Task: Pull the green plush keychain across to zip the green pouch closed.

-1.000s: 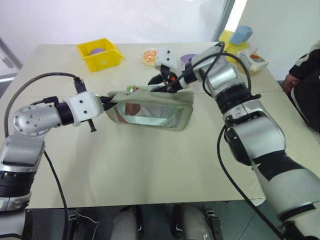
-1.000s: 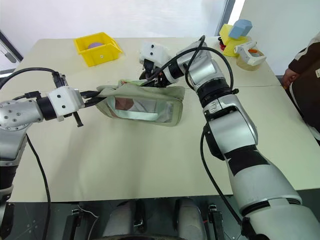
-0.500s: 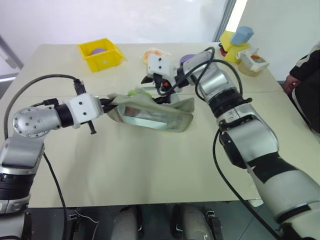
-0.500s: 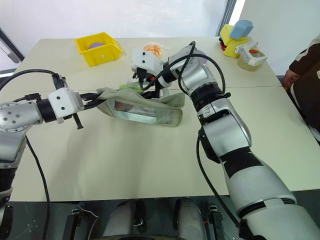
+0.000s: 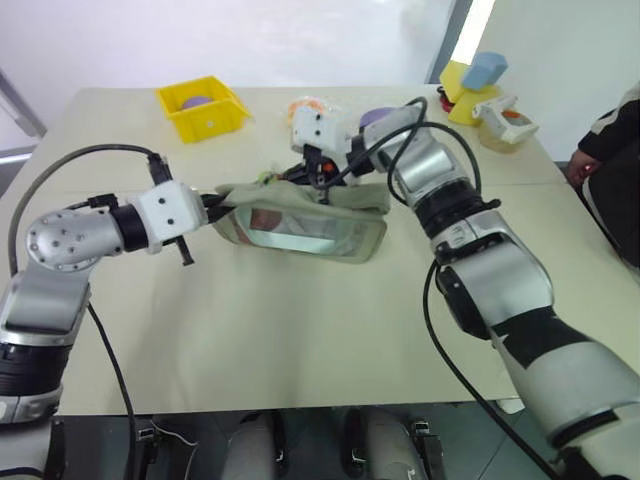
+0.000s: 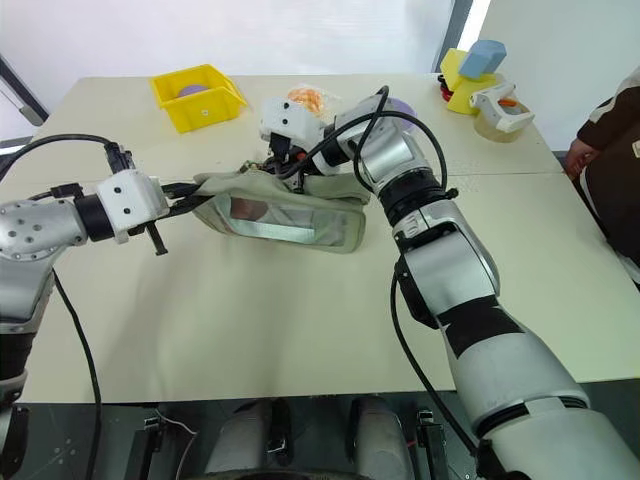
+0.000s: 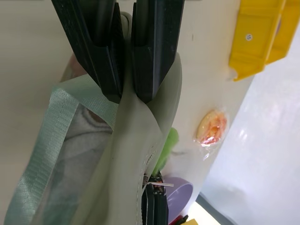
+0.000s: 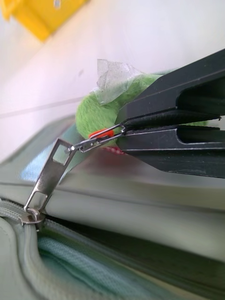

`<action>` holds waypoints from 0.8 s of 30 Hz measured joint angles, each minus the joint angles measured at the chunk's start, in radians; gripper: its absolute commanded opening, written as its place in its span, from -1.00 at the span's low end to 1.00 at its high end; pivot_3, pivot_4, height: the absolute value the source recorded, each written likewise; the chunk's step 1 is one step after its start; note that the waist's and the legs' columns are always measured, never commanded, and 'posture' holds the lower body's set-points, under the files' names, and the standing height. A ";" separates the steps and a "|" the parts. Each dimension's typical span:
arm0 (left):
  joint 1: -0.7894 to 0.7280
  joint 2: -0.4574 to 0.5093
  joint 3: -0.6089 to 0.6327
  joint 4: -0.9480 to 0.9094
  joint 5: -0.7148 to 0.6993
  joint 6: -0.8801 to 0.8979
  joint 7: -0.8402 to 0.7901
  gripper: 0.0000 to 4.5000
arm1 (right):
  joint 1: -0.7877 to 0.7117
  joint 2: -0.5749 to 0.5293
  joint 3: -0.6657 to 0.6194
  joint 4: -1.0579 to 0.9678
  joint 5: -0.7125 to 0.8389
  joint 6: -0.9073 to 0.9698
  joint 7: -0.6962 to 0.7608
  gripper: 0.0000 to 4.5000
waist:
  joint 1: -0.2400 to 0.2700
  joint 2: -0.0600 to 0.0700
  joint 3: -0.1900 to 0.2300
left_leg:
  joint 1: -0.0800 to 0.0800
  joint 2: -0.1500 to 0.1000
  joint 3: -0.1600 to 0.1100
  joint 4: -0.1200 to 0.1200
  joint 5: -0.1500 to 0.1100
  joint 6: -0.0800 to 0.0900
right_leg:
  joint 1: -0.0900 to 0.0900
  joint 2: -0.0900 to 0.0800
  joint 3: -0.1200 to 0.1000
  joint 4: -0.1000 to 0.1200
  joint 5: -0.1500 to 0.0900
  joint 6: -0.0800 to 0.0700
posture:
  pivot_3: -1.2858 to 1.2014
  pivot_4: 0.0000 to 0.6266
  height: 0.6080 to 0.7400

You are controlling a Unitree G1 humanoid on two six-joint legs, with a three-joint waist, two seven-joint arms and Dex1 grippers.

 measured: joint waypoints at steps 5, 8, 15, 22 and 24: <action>-0.034 0.016 0.012 -0.070 -0.111 0.284 0.015 -1.00 | -0.019 -0.101 0.028 -0.060 -0.083 -0.160 -0.118 -0.99 | 0.000 0.000 0.000 | 0.000 0.000 0.000 0.000 0.000 0.000 | 0.000 0.000 0.000 0.000 0.000 0.000 | 0.03 -0.52 0.98; -0.069 0.035 0.021 -0.073 -0.159 0.409 0.017 -1.00 | -0.020 -0.148 0.025 -0.102 -0.101 -0.173 -0.154 -0.99 | -0.002 0.000 0.000 | 0.000 0.000 0.000 0.000 0.000 0.000 | 0.000 0.000 0.000 0.000 0.000 0.000 | 0.03 -0.52 0.98; -0.183 0.084 0.019 -0.021 -0.258 0.558 -0.051 -1.00 | 0.013 -0.210 0.026 -0.240 -0.152 -0.146 -0.228 -0.99 | 0.001 0.000 0.000 | 0.000 0.000 0.000 0.000 0.000 -0.001 | -0.001 0.000 0.001 0.000 0.000 0.000 | 0.03 -0.52 0.98; -0.221 0.167 0.011 0.091 -0.267 0.467 -0.191 -1.00 | 0.020 -0.269 0.027 -0.283 -0.191 -0.110 -0.278 -0.99 | 0.000 0.000 0.000 | 0.000 0.000 0.000 0.000 0.000 -0.001 | -0.001 0.000 0.001 0.000 0.000 0.000 | 0.03 -0.52 0.98; -0.221 0.185 0.000 0.123 -0.240 0.407 -0.222 -1.00 | 0.041 -0.295 0.027 -0.301 -0.205 -0.103 -0.279 -0.99 | 0.000 0.000 0.000 | 0.000 0.000 0.001 0.000 0.000 -0.001 | -0.001 0.000 0.001 0.000 0.000 0.000 | 0.03 -0.52 0.98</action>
